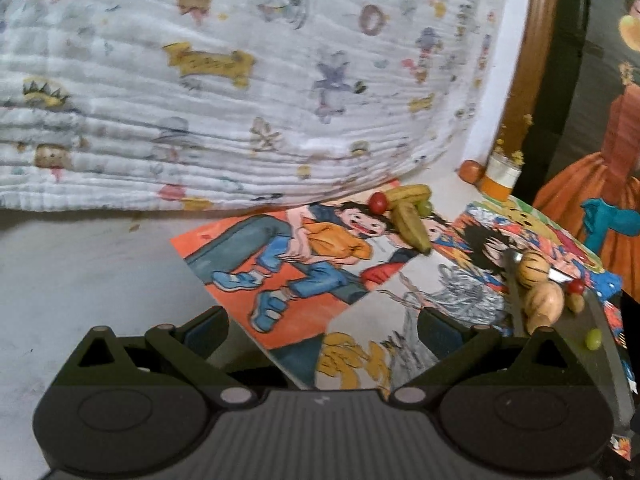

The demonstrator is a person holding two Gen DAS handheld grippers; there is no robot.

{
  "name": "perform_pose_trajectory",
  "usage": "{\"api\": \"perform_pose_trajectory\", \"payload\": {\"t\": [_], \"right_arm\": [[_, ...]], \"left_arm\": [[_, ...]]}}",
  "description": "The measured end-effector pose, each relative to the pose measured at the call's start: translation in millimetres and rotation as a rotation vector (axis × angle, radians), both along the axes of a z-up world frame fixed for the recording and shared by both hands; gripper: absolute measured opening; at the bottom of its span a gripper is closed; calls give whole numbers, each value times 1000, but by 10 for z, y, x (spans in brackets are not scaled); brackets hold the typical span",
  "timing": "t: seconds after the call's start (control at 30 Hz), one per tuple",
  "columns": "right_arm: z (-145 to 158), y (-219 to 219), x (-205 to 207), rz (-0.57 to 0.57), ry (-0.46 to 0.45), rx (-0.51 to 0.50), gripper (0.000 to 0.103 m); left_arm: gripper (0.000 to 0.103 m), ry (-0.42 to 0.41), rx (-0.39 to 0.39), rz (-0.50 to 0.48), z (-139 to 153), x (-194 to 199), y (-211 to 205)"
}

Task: Organize fruits
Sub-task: 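Withdraw both tools from the tray toward the bananas, then move the left tool toward the red tomato while the right tool approaches a green grape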

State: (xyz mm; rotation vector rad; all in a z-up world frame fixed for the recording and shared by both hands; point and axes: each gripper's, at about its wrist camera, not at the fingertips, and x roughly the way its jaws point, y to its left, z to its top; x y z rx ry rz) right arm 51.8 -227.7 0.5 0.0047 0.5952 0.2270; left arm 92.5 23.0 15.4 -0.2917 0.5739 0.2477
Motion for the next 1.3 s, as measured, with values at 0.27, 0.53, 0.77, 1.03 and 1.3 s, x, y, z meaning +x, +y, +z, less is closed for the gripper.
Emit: {"api": "perform_pose_trajectory", "payload": {"t": [0.27,0.53,0.77,1.03,1.3], "right_arm": [[-56,57,109,19,-12,17,102],[251,113,409,128,-81,-61,102],[615,161,859,257,-87,-87,102],[635,211,1194,303,-85,-128,102],[700,146,1604,332,-117,-213,102]], "left_arm": [[103,24,-22,44,-92,119,172],[103,2,36,-27,-66,303,227],[103,-56,218,-193,83,586,182],[103,-59,325,-299,97,847,109],[103,-51,338,-367,25,1121,69]]}}
